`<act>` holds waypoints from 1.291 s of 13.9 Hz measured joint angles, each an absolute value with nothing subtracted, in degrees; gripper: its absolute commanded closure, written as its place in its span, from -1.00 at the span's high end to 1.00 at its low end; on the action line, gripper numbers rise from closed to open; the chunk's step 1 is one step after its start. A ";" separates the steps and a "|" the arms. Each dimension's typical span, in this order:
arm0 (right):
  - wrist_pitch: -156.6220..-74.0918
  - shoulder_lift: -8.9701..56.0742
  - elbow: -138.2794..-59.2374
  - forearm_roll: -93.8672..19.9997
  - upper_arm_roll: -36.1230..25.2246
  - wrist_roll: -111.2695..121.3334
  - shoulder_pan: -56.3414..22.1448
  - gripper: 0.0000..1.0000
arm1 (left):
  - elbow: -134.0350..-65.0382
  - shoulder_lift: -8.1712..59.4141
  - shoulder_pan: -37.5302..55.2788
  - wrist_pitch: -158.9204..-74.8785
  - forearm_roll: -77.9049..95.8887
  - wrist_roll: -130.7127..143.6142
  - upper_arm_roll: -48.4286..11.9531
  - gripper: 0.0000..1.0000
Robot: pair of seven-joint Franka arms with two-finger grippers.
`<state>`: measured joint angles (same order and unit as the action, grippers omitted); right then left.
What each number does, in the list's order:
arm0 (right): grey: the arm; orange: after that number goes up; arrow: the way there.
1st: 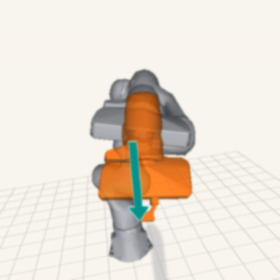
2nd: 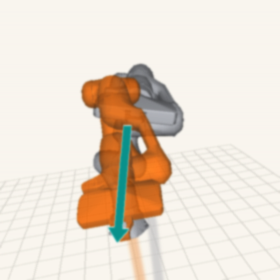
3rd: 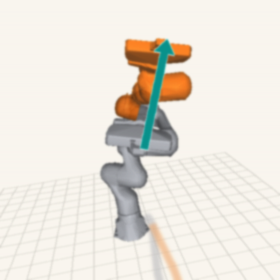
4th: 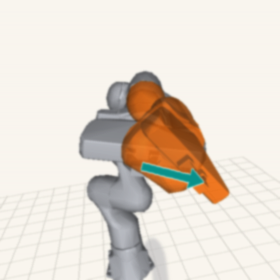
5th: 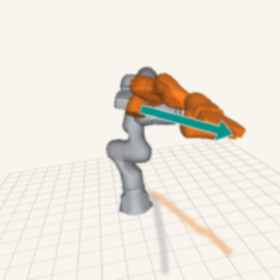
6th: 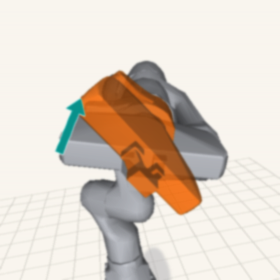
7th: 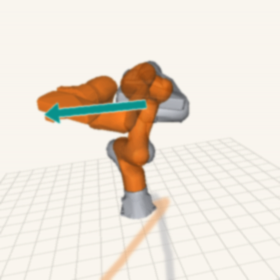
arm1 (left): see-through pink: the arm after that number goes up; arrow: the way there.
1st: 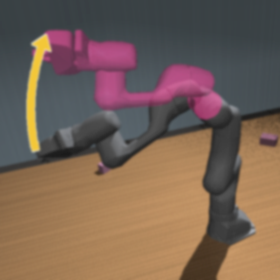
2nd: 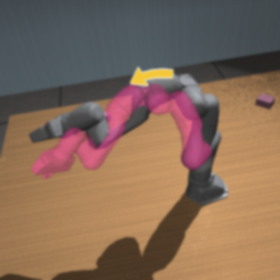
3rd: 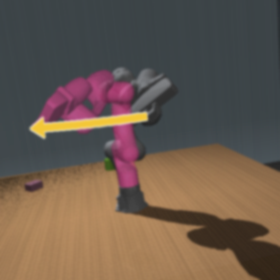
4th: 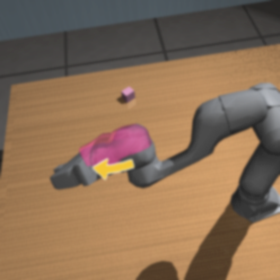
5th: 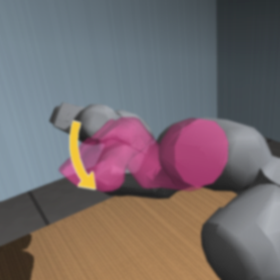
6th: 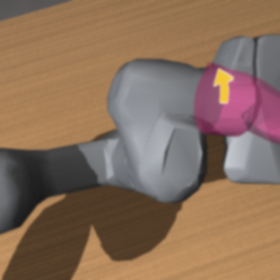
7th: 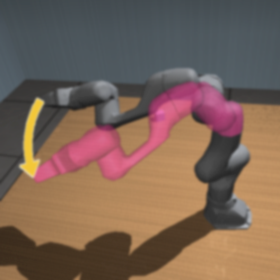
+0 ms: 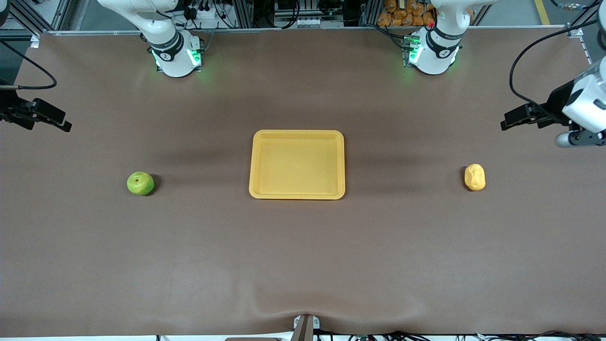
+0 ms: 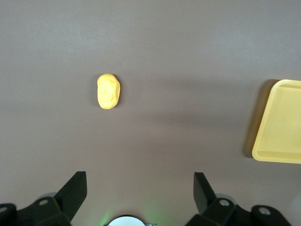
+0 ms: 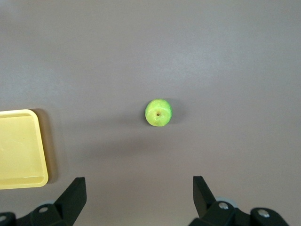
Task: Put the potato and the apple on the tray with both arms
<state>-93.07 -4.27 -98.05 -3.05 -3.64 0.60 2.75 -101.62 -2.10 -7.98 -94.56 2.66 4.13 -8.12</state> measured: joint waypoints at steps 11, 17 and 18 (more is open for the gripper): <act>-93.06 -4.27 -98.04 -3.05 -3.64 0.60 2.75 1.00 | -114.54 -2.33 -8.37 -107.79 -1.16 4.13 -8.12 1.00; -93.06 -4.22 -98.04 -3.05 -3.66 0.60 2.75 1.00 | -120.96 -2.34 -8.39 -116.65 -1.18 4.13 -8.12 1.00; -93.03 -4.02 -98.05 -3.05 -3.66 0.58 2.75 1.00 | -121.60 -2.36 -8.39 -117.58 -1.18 4.13 -8.12 1.00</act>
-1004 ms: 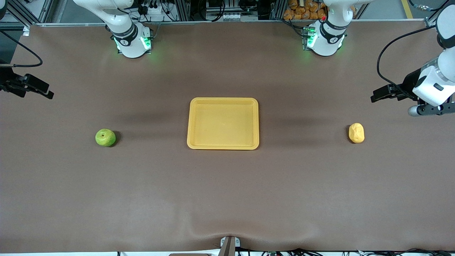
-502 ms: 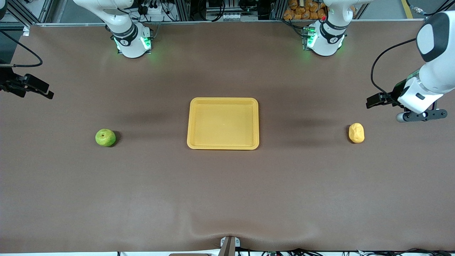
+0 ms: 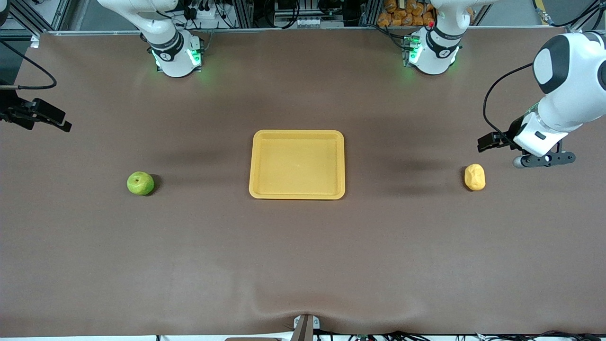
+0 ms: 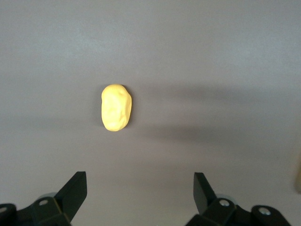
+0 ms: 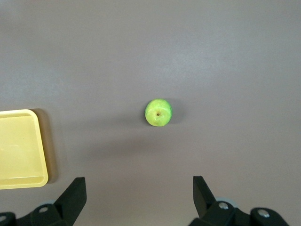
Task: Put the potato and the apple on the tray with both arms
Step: 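Reach the left gripper to the potato while the right gripper reaches the apple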
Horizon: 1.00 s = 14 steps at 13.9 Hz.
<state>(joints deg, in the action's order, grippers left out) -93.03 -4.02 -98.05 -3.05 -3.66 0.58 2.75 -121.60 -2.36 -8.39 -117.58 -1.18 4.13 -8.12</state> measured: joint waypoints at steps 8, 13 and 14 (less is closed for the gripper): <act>-94.05 11.37 -95.00 -2.32 -3.76 0.92 2.90 1.00 | -126.71 -2.41 -8.42 -124.87 -1.24 4.13 -8.12 1.00; -94.49 20.89 -91.95 1.79 -3.62 1.61 1.04 1.00 | -131.61 -2.36 -10.13 -132.61 -1.45 4.13 -8.11 1.00; -94.53 21.78 -91.64 1.80 -3.60 1.61 0.74 1.00 | -132.79 -2.20 -10.70 -134.40 -1.47 4.12 -8.11 1.00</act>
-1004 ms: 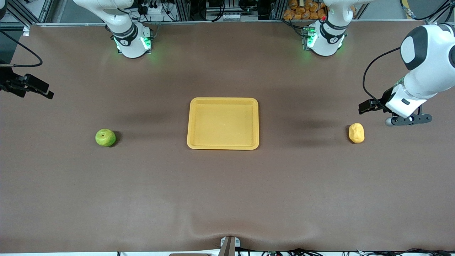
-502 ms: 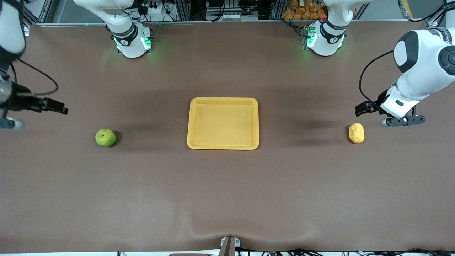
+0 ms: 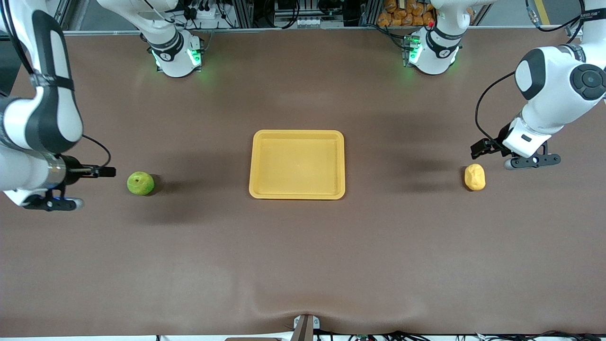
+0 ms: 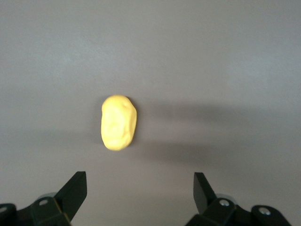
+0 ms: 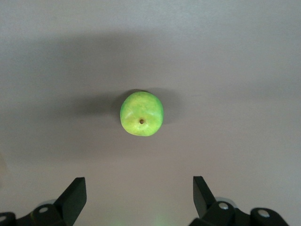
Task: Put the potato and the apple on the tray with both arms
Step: 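Reach the left gripper to the potato while the right gripper reaches the apple, then close the right gripper on the apple while the left gripper grasps the potato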
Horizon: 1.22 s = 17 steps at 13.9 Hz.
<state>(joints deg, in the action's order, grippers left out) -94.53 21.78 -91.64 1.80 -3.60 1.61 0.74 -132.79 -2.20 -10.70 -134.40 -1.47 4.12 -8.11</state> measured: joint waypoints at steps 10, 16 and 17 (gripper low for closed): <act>-119.17 24.43 -106.75 0.50 -3.89 1.74 1.82 1.00 | -134.40 5.41 -13.39 -144.44 -1.48 4.12 -8.09 1.00; -128.05 23.64 -113.65 -1.66 -3.89 1.74 1.83 1.00 | -134.45 11.78 -16.42 -152.13 -1.48 4.08 -8.06 1.00; -129.65 23.64 -115.10 -1.68 -3.89 1.74 1.83 1.00 | -134.45 12.63 -16.62 -152.71 -1.48 4.07 -8.06 1.00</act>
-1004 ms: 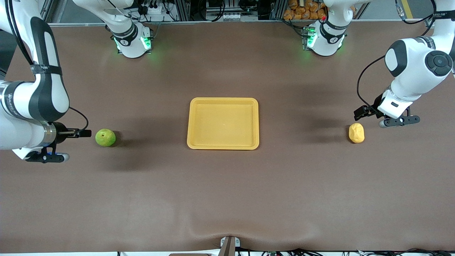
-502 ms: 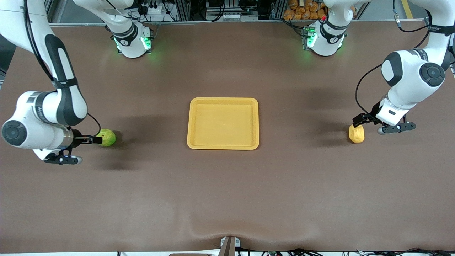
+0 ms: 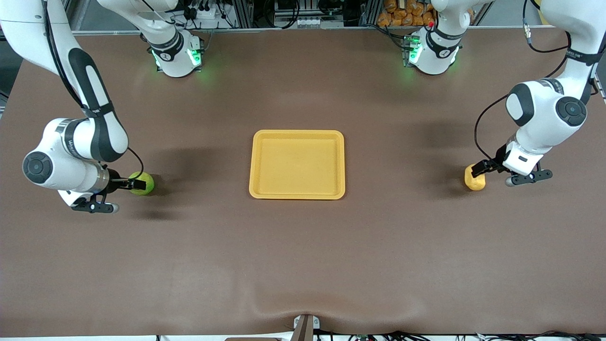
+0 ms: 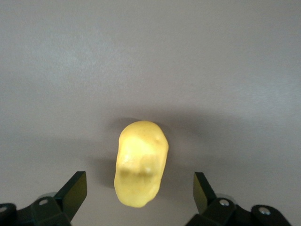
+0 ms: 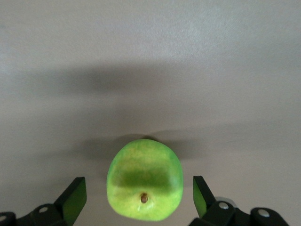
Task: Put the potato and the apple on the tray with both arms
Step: 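Close the right gripper on the apple while the left gripper grasps the potato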
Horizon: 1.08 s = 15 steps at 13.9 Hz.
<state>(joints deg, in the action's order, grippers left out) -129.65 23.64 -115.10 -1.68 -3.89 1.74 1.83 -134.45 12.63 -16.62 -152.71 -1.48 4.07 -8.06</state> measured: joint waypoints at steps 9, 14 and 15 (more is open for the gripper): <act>-133.60 24.45 -118.49 -1.71 -3.88 1.74 1.82 0.73 | -134.39 16.31 -16.63 -157.08 -1.49 4.07 -8.10 1.00; -134.30 24.82 -118.52 -1.72 -3.92 1.74 1.82 -0.49 | -134.38 17.03 -16.69 -157.63 -4.05 4.02 -8.07 0.94; -134.30 24.80 -118.50 -1.72 -3.92 1.74 1.82 -0.53 | -134.38 17.04 -16.90 -157.63 -5.09 4.02 -8.04 0.89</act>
